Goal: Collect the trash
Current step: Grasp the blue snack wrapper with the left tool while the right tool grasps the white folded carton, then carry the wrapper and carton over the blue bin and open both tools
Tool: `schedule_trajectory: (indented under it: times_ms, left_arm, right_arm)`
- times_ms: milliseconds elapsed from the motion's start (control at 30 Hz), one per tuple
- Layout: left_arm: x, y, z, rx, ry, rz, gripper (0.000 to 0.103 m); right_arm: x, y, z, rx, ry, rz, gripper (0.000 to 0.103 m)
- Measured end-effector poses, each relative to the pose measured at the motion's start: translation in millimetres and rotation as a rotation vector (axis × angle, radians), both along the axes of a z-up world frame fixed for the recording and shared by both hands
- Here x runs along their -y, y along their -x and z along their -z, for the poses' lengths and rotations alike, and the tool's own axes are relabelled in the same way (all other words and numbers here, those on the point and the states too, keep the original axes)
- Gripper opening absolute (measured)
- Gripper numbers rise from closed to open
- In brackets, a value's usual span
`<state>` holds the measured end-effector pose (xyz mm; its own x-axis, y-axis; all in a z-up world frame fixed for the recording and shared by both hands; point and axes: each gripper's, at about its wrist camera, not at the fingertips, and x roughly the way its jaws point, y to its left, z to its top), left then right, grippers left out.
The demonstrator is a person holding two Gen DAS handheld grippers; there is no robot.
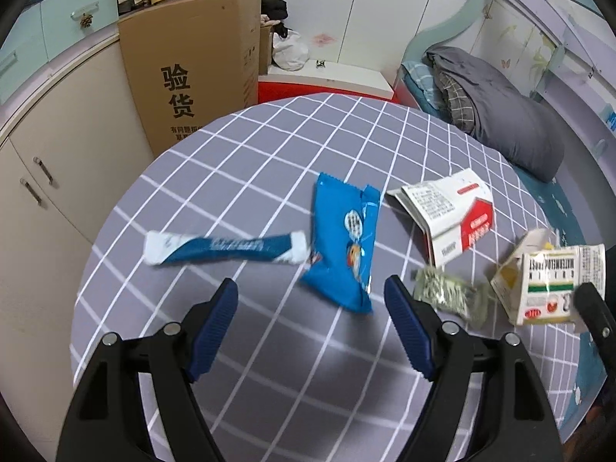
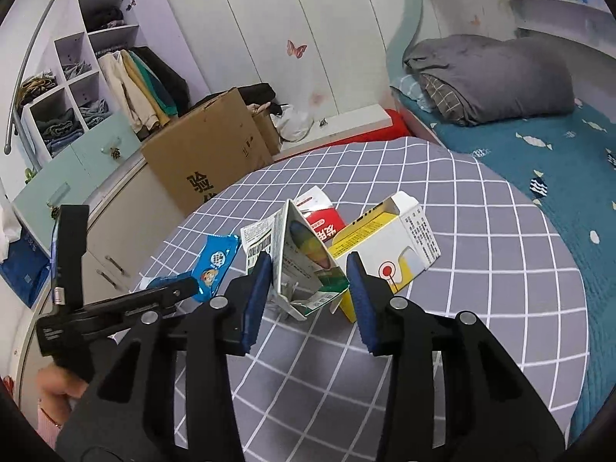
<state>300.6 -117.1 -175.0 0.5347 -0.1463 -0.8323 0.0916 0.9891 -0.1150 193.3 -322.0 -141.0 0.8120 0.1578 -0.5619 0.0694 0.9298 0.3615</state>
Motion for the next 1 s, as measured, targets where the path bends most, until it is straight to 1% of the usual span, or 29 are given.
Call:
schedule_trajectory:
  times_ms: [67,100,133,167,200,233,267,333,433,633,667,833,1000]
  left_arm:
    - [4,-5,4,-0.005,0.011,0.004,0.075]
    - [6,-8,5,-0.006,0.014,0.009,0.07]
    - [8,-9,6,-0.006,0.016,0.015,0.067]
    - [12,-11,8,-0.007,0.01,0.022,0.062]
    - [15,-13,10,-0.01,0.003,0.029,0.047]
    - [17,-14,10,-0.008,-0.006,0.031,0.036]
    - [18,-13,10,0.008,-0.018,0.036,0.03]
    - [19,-10,10,0.006,0.002,0.063,0.029]
    - [16,0,6,0.028,-0.001,0.064,0.026]
    - [-6,31,-15,0.074,0.054,0.066,0.022]
    - [-10,35,-18,0.078,0.065,0.065,0.02]
    - [-31,64,-34,0.116,0.099,0.073,0.018]
    - [-69,90,-53,0.167,0.134,0.043,0.018]
  right_arm:
    - [1,-5,1,0.001,-0.006,0.0,0.04]
    - [1,-7,1,0.001,-0.005,0.0,0.04]
    - [1,-9,1,0.002,-0.007,-0.002,0.04]
    - [1,-10,0,0.004,-0.008,-0.002,0.039]
    - [0,-12,0,0.005,-0.008,-0.004,0.039]
    - [0,-13,0,0.006,-0.009,-0.006,0.039]
    - [-1,-14,-1,0.008,-0.012,-0.007,0.039]
    - [-4,-15,-3,0.011,-0.007,-0.009,0.039]
    - [-8,-15,-5,0.014,-0.005,-0.014,0.039]
    - [-23,-12,-14,0.017,-0.008,-0.04,0.039]
    - [-27,-11,-16,0.019,-0.005,-0.044,0.039]
    - [-56,-4,-29,0.031,0.012,-0.081,0.039]
    - [-96,3,-39,0.042,0.03,-0.134,0.039]
